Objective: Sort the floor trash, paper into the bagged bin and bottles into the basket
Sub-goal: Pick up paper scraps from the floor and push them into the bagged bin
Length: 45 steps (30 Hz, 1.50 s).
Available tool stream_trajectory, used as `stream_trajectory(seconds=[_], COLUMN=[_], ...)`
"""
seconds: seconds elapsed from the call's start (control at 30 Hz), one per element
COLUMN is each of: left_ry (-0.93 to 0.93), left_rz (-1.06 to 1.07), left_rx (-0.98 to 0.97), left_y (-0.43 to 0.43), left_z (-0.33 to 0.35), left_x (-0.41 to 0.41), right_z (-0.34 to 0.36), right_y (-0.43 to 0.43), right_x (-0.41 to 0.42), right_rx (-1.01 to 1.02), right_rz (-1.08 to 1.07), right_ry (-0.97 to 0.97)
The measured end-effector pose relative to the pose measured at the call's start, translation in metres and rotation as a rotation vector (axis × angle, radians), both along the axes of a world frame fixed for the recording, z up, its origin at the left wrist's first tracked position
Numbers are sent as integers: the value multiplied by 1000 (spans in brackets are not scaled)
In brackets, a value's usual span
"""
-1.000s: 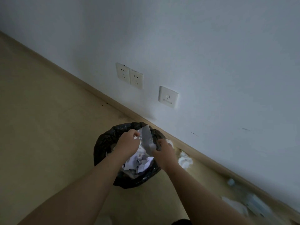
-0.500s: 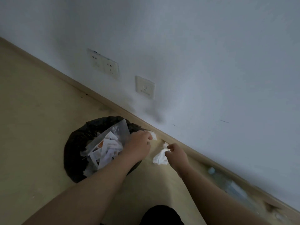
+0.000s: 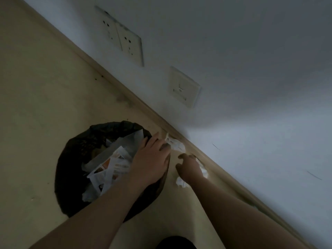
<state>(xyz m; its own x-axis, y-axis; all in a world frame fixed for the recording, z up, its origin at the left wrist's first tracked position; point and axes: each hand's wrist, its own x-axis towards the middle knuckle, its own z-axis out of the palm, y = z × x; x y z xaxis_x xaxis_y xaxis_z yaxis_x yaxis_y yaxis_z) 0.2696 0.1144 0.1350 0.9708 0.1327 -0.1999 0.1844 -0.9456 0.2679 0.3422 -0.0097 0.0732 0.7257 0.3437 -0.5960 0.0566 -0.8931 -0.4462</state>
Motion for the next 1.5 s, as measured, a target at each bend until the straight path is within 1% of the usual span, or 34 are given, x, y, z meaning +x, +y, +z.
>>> stream_trajectory(seconds=[0.1,0.23,0.33,0.4,0.5,0.63,0.67,0.7,0.73,0.8,0.83,0.87,0.9,1.0,1.1,1.17,1.23,1.3,1.37,1.43,1.5], left_ry=[34,-27,-79,-125,-188,-227,-237,-249,-252,-245,-245,-249,-248,-243,-263,-263,-260,-257,-253,-224,-191], left_rz=[13,84,92,88,103,128,138,146,154,151,145,139,138,132,124,132,130,120,115,115,119], left_rx=[46,45,12,-25,-56,-75,-85,-95,-106,-124,-124,-120,-115,-107,-55,-20,14,16,8,-16,-43], left_y=[18,29,32,30,27,30,31,31,31,29,30,30,29,27,26,26,25,23,22,20,17], left_z=[-9,-15,-20,-23,-26,-28,-28,-28,-27,-26,-25,-25,-24,-18,-12,-10,-8,-9,-12,-15,-18], left_x=[1,4,11,15,18,20,20,20,20,19,18,19,19,17,12,8,2,-3,-7,-12,-17], right_z=[-16,-45,-71,-86,-98,-99,-97,-95,-94,-96,-98,-99,-100,-98,-91,-85,-82,-83,-88,-92,-93], right_y=[22,35,40,42,45,53,56,59,60,60,59,54,48,26,9,-6,-25,-41,-53,-62,-65], right_x=[12,4,-10,-19,-23,-3,7,17,26,34,31,27,19,-5,-15,-18,-23,-31,-42,-54,-66], right_rx=[-38,-134,-143,-134,-99,-123,-137,-163,-202,-287,-298,-300,-306,-310,-278,-317,-350,-312,-260,-248,-233], right_rz=[117,325,358,319,270,260,253,270,307,351,325,298,311,381,291,192,96,21,11,40,28], right_ry=[-16,-6,28,20,-79,-367,-407,-402,-352,-148,-46,3,-5,-129,-264,-320,-260,-164,-138,-153,-118])
